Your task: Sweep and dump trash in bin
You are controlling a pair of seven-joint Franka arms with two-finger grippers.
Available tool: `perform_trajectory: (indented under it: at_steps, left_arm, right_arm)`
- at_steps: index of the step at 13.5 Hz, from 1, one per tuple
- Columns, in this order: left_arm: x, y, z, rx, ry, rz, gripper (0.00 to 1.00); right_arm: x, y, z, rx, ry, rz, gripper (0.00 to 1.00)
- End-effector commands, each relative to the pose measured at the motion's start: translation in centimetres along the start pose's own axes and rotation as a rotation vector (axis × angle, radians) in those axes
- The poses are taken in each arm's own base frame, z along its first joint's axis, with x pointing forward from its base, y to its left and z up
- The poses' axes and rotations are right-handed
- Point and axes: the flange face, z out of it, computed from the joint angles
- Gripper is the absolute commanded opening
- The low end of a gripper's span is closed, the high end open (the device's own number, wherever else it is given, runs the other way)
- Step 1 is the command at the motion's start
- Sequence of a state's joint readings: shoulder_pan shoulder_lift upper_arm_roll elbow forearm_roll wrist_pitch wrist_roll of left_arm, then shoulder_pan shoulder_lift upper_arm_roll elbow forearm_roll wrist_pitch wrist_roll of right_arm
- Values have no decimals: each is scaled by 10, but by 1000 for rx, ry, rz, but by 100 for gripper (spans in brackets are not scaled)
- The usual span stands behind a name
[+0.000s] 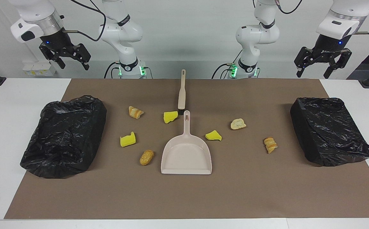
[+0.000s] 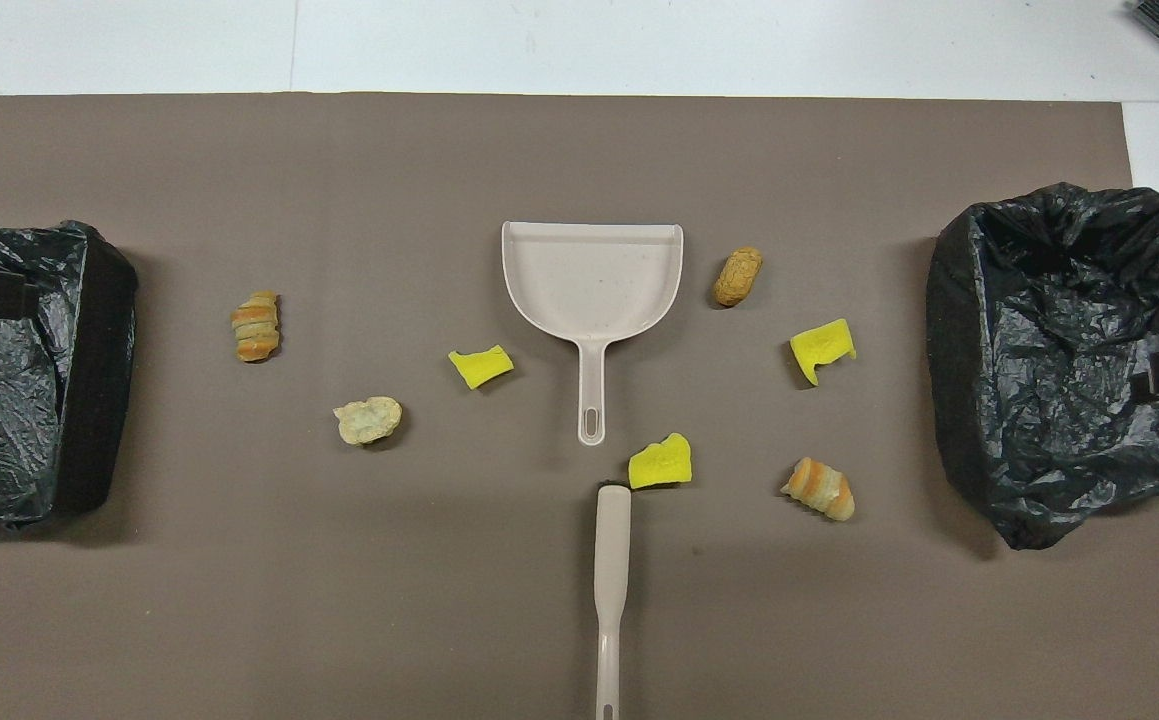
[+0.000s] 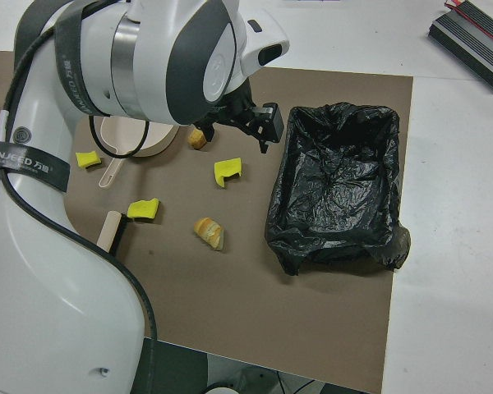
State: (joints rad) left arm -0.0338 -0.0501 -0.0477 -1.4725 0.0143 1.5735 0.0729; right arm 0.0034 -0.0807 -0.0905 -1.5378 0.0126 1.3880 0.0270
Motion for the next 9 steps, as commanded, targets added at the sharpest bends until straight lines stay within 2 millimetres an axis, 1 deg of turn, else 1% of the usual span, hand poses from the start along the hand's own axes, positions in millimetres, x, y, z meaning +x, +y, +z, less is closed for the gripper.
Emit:
perform_trajectory:
  at_steps: [1,7,8,9]
  left_arm:
    - [-4,0,-4,-4,-7,7,100]
    - [-3,0,-3,-6,-2,2,100]
    - [-4,0,-2,-7,-5,4,100]
    - [-4,1,-2,-7,-6,7,100]
  right_arm:
    - [-13,-5,3,9,-11,4,100]
    - [-13,-6,6,15,-10,5,100]
    - [-21,-8,8,26,-18,7,100]
    - [-24,-20,10,23,-19,-24,100]
